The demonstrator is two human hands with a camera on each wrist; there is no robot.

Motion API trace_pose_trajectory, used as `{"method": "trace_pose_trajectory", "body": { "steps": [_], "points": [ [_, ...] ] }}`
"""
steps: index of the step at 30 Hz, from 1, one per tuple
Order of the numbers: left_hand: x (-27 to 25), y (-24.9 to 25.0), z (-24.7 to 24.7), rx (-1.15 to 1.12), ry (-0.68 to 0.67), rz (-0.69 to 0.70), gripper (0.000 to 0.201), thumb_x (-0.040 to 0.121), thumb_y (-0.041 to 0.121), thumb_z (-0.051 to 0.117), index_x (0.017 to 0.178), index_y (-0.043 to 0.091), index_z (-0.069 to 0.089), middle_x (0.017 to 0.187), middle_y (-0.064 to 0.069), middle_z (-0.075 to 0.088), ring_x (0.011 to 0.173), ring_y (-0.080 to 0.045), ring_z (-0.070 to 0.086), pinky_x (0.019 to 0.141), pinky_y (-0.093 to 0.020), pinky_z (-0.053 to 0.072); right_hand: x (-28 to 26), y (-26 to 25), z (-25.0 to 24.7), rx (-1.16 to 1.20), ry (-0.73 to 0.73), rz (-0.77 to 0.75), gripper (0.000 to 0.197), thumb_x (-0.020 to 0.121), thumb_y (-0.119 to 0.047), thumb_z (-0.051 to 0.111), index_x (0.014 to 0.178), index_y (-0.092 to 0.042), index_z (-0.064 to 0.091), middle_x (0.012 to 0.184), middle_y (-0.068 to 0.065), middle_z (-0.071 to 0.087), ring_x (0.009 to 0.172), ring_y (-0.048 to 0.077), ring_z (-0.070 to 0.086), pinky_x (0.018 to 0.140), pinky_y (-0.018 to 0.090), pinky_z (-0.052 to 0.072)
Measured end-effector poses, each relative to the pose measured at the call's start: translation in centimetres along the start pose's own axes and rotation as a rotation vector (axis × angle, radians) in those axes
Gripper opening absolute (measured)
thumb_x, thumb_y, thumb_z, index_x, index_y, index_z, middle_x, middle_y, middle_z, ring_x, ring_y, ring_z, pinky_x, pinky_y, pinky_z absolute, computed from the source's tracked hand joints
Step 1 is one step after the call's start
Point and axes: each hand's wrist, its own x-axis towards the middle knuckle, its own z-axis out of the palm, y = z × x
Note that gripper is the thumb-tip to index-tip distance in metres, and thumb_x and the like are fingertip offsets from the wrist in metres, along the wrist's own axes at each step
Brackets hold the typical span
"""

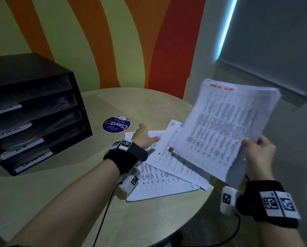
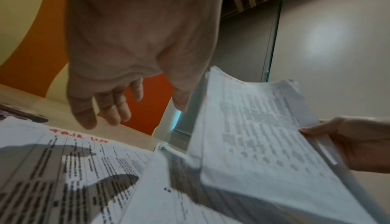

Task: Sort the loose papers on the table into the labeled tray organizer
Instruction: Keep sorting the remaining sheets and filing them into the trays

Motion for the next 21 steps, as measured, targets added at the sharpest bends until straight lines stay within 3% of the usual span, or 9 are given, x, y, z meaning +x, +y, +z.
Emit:
{"method": "trace_pose_trajectory", "body": {
  "steps": [2, 4, 7, 10, 12, 14, 15, 18, 21],
  "points": [
    [0.4, 0.4, 1.0, 0.108, -0.038, -0.034, 0.082, 0.084, 0.039, 0.072, 0.133, -0.006, 0.024, 0.125, -0.017, 0.052, 0.115, -0.030, 0.053, 0.074, -0.029, 0.047, 1.7, 1.0, -2.1, -0.028, 0.103, 0.050, 0.017, 0.076, 0.004, 0.053, 0.085, -0.007, 0.063, 0.083, 0.006, 0.054, 0.078, 0.013, 0.047, 0.049, 0.021, 0.038],
    [1.0, 0.9, 2.2, 0.230, -0.047, -0.055, 0.094, 0.080, 0.046, 0.075, 0.134, -0.010, 0.022, 0.126, -0.021, 0.054, 0.116, -0.034, 0.054, 0.083, -0.035, 0.042, 2.8, 1.7, -4.0, -0.061, 0.173, 0.094, 0.014, 0.077, 0.004, 0.056, 0.086, -0.004, 0.063, 0.085, 0.006, 0.052, 0.080, 0.015, 0.046, 0.043, 0.018, 0.035],
    [1.8, 1.2, 4.0, 0.377, -0.037, -0.075, 0.106, 0.068, 0.059, 0.078, 0.132, -0.006, 0.026, 0.128, -0.021, 0.051, 0.119, -0.036, 0.050, 0.085, -0.038, 0.039, 3.6, 2.4, -5.8, -0.092, 0.204, 0.127, 0.018, 0.080, 0.005, 0.056, 0.097, 0.011, 0.061, 0.088, 0.007, 0.050, 0.082, 0.017, 0.046, 0.048, 0.020, 0.035],
    [2.3, 1.4, 5.6, 0.492, -0.054, -0.095, 0.116, 0.054, 0.064, 0.083, 0.133, -0.002, 0.028, 0.132, -0.023, 0.038, 0.126, -0.038, 0.038, 0.098, -0.046, 0.036, 3.6, 2.4, -6.5, -0.102, 0.196, 0.142, 0.016, 0.083, 0.006, 0.053, 0.094, -0.002, 0.061, 0.088, 0.009, 0.049, 0.072, 0.018, 0.043, 0.059, 0.029, 0.032],
    [2.1, 1.8, 5.7, 0.535, -0.096, -0.101, 0.102, 0.051, 0.062, 0.085, 0.122, 0.001, 0.042, 0.123, -0.018, 0.047, 0.117, -0.035, 0.048, 0.097, -0.047, 0.044, 3.6, 2.3, -6.6, -0.106, 0.194, 0.146, 0.018, 0.082, 0.007, 0.051, 0.090, -0.008, 0.057, 0.086, 0.009, 0.049, 0.067, 0.017, 0.042, 0.059, 0.030, 0.027],
    [1.9, 2.2, 5.3, 0.503, -0.172, -0.081, 0.065, 0.053, 0.052, 0.085, 0.090, 0.009, 0.054, 0.090, -0.007, 0.061, 0.082, -0.026, 0.064, 0.078, -0.039, 0.057, 3.5, 2.1, -6.5, -0.114, 0.202, 0.153, 0.019, 0.082, 0.008, 0.050, 0.090, -0.007, 0.058, 0.086, 0.008, 0.050, 0.061, 0.017, 0.041, 0.055, 0.028, 0.027],
    [1.8, 2.3, 5.1, 0.478, -0.197, -0.071, 0.051, 0.054, 0.045, 0.084, 0.075, 0.011, 0.052, 0.077, -0.005, 0.062, 0.069, -0.022, 0.064, 0.071, -0.037, 0.059, 3.5, 2.0, -6.5, -0.122, 0.202, 0.158, 0.019, 0.082, 0.008, 0.050, 0.091, -0.007, 0.058, 0.087, 0.008, 0.051, 0.063, 0.018, 0.042, 0.055, 0.028, 0.027],
    [1.5, 2.5, 5.0, 0.425, -0.227, -0.075, 0.032, 0.053, 0.034, 0.080, 0.062, 0.015, 0.057, 0.071, -0.005, 0.071, 0.065, -0.022, 0.070, 0.067, -0.038, 0.058, 3.4, 1.7, -6.3, -0.118, 0.204, 0.176, 0.022, 0.083, 0.008, 0.051, 0.100, 0.002, 0.063, 0.090, 0.009, 0.052, 0.076, 0.018, 0.045, 0.063, 0.033, 0.030],
    [1.0, 2.6, 4.9, 0.407, -0.224, -0.077, 0.027, 0.055, 0.035, 0.078, 0.060, 0.017, 0.060, 0.063, -0.003, 0.068, 0.061, -0.021, 0.069, 0.062, -0.031, 0.056, 3.2, 1.3, -6.1, -0.111, 0.191, 0.193, 0.023, 0.083, 0.008, 0.052, 0.104, 0.008, 0.062, 0.089, 0.010, 0.052, 0.062, 0.016, 0.042, 0.060, 0.031, 0.032]
  ]
}}
